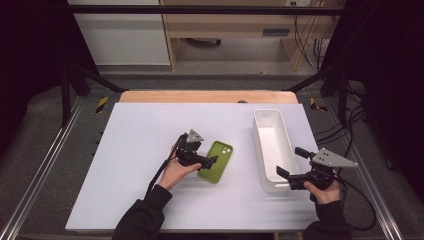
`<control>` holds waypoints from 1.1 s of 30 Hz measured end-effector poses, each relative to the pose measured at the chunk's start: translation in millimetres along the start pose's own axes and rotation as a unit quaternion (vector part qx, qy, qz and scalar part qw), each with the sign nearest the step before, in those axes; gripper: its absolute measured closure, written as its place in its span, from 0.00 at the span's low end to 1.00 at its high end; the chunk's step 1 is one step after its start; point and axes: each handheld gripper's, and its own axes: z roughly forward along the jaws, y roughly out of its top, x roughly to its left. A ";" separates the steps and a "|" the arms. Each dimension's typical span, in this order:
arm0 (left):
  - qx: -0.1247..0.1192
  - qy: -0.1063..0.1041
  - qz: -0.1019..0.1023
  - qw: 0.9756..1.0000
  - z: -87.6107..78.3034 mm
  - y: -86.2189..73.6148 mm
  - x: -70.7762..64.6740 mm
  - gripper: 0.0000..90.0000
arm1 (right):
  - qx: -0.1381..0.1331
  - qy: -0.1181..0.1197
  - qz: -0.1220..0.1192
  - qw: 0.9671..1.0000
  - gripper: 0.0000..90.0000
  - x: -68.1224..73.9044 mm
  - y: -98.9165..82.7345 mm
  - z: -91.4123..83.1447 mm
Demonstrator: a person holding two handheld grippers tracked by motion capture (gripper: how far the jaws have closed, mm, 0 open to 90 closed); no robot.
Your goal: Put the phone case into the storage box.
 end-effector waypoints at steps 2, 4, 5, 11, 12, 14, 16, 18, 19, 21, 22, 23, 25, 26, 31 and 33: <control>0.003 0.003 -0.001 1.000 0.7 -0.5 0.0 0.07 | 0.000 0.000 0.000 1.000 0.01 0.0 0.0 0.1; 0.009 0.005 -0.006 1.000 2.3 -1.6 -0.2 0.09 | 0.001 0.000 0.000 1.000 0.01 0.1 -0.1 0.1; 0.014 0.006 -0.005 1.000 2.4 -1.8 -0.3 0.09 | 0.000 0.000 0.000 1.000 0.01 0.0 -0.1 0.1; 0.027 0.011 -0.011 0.999 4.6 -3.7 -1.1 0.15 | 0.000 0.000 0.001 1.000 0.01 0.2 0.1 -0.2; 0.031 0.014 -0.010 0.999 4.6 -4.0 -1.2 0.16 | 0.001 0.000 0.001 1.000 0.01 0.2 0.1 -0.2; 0.028 0.016 -0.012 0.999 4.8 -4.8 -1.7 0.19 | 0.000 0.000 0.001 1.000 0.01 0.0 0.0 -0.2; 0.027 0.016 -0.015 0.999 4.5 -6.4 -1.6 0.22 | 0.000 0.000 0.001 1.000 0.01 0.0 0.1 -0.3; 0.028 0.020 -0.015 0.999 4.3 -8.1 -1.1 0.27 | 0.000 0.000 0.001 1.000 0.01 0.0 0.1 -0.4; 0.029 0.021 -0.018 0.999 4.3 -9.5 -0.8 0.29 | 0.000 0.000 0.001 1.000 0.01 0.0 0.1 -0.4; 0.031 0.020 -0.019 0.999 4.3 -10.1 -0.7 0.31 | 0.000 0.000 0.001 1.000 0.01 0.1 0.1 -0.3; 0.032 0.021 -0.019 0.999 4.2 -10.4 -0.8 0.35 | 0.000 0.000 0.000 1.000 0.01 0.0 0.1 -0.2; 0.032 0.021 -0.019 0.999 4.2 -10.7 -1.1 0.37 | 0.001 -0.001 0.000 1.000 0.01 -0.1 0.0 -0.1; 0.034 0.023 -0.017 0.999 4.3 -11.0 -2.5 0.41 | 0.001 0.000 0.000 1.000 0.01 0.0 0.0 -0.2; 0.034 0.023 -0.017 0.999 4.3 -11.0 -2.5 0.43 | 0.001 0.000 0.000 1.000 0.01 0.0 0.0 -0.2; 0.037 0.027 -0.016 0.999 4.1 -10.9 -4.3 0.51 | 0.000 0.000 0.001 1.000 0.01 -0.2 0.2 -0.7; 0.039 0.028 -0.014 0.999 4.3 -11.1 -4.8 0.54 | 0.000 0.000 0.001 1.000 0.01 -0.2 0.2 -0.6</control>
